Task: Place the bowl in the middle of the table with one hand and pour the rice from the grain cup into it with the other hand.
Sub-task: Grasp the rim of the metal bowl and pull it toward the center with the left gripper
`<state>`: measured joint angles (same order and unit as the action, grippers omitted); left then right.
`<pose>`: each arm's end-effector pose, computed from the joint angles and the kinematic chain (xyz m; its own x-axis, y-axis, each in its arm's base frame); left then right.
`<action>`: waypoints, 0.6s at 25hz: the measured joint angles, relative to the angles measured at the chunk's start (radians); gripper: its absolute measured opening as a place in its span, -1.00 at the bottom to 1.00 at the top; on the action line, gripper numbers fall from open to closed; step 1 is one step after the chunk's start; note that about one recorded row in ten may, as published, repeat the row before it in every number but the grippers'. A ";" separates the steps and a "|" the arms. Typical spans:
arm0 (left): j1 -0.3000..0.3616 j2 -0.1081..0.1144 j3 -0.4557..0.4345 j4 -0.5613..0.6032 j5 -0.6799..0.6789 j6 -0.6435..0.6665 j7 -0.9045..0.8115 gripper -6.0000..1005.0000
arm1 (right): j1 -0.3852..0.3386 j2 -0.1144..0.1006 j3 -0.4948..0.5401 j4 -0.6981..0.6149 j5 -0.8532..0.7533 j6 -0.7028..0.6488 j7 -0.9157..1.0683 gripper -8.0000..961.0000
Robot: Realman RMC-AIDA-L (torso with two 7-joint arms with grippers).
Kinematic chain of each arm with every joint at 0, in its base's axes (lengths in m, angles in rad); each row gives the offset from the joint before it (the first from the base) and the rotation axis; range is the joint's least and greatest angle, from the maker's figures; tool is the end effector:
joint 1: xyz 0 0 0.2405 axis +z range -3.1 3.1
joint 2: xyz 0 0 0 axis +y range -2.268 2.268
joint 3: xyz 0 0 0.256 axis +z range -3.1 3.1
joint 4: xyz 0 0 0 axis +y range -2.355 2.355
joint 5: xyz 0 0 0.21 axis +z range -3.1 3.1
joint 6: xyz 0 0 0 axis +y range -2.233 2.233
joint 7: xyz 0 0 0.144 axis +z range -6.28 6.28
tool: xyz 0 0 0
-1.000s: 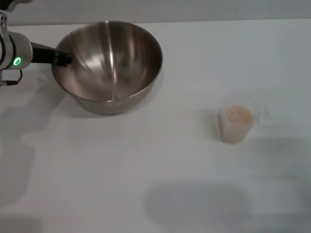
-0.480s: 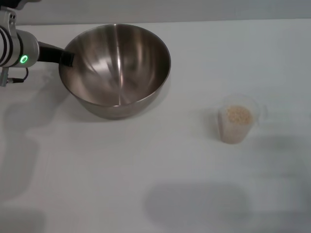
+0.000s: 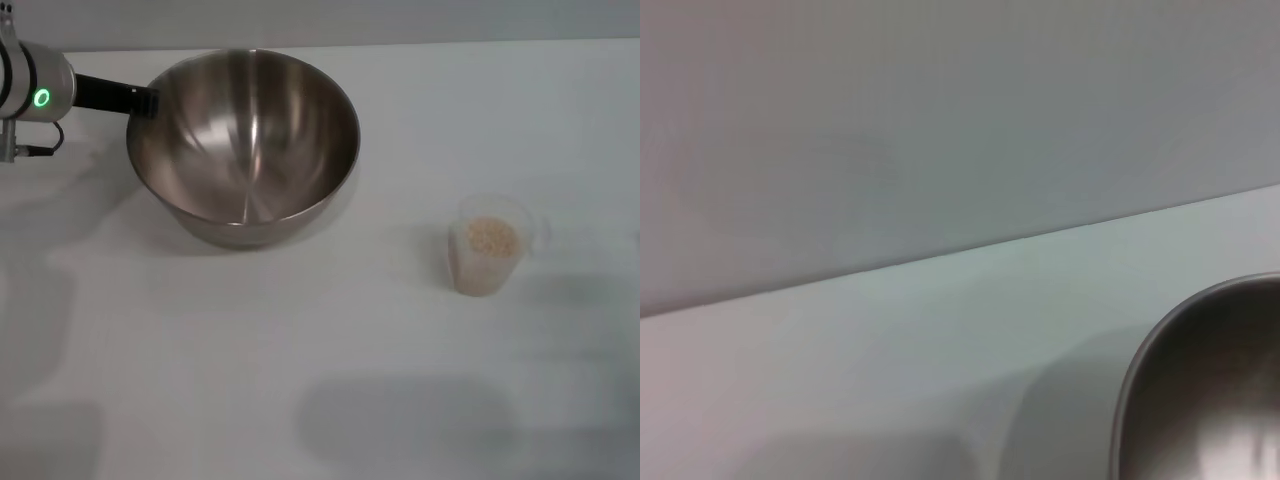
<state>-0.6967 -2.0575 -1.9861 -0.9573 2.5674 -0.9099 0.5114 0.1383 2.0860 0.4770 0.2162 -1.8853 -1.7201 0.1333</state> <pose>-0.2230 0.4446 0.0214 0.6295 0.6993 0.3386 0.7159 -0.3527 -0.6026 0.3435 0.2080 0.0178 0.6154 0.3499 -0.7063 -0.7572 0.0136 -0.6530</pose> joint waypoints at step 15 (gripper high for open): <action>-0.051 0.055 -0.167 0.060 -0.236 -0.200 0.170 -0.91 | 0.024 -0.001 0.000 0.000 0.001 0.024 0.002 0.57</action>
<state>-0.7481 -2.0022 -2.1534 -0.8968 2.3318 -1.1099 0.6813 0.1618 2.0850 0.4770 0.2162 -1.8847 -1.6957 0.1354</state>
